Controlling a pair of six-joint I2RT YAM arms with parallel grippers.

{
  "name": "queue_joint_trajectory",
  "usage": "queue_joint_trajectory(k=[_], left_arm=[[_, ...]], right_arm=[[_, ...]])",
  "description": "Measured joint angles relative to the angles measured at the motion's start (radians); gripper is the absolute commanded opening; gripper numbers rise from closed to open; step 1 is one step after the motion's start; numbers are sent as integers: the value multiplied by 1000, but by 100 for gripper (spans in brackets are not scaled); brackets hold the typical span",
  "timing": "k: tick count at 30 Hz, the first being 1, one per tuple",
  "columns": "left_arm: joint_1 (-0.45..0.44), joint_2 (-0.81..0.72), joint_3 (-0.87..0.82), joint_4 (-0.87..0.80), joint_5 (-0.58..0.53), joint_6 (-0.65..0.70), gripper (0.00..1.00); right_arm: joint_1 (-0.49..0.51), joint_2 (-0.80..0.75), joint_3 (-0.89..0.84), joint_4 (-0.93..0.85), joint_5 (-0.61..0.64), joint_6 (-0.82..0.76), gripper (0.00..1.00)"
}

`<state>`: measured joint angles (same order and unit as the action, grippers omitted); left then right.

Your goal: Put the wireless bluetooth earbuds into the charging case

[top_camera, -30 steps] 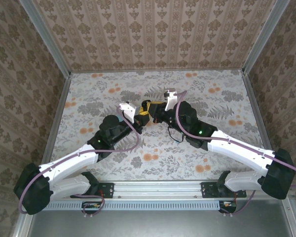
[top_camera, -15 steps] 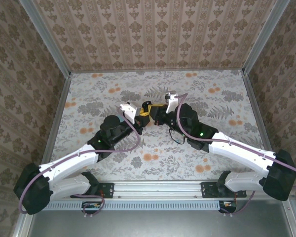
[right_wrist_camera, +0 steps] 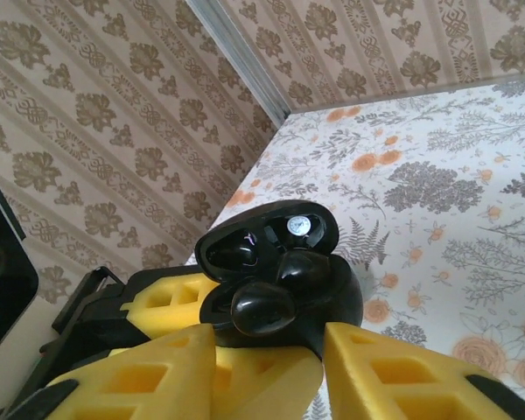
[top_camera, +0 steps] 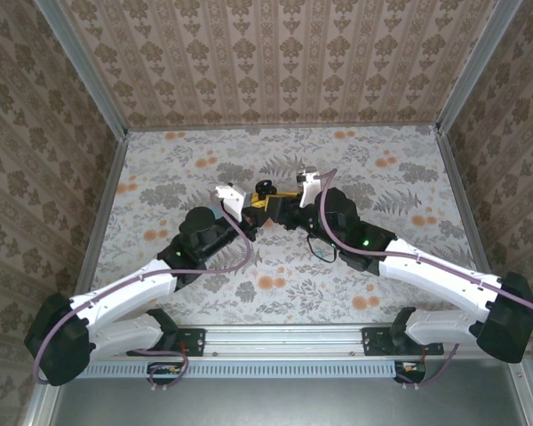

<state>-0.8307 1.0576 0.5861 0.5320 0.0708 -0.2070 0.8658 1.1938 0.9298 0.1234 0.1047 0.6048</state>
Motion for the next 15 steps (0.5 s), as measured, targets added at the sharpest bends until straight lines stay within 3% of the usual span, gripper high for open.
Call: queue_joint_trajectory(k=[6,15], left_arm=[[0,0,0,19,0,0,0],[0,-8,0,37,19,0,0]], right_arm=[[3,-22,29,-71,-8,0,50],[0,-95,178,-287,17,-31,54]])
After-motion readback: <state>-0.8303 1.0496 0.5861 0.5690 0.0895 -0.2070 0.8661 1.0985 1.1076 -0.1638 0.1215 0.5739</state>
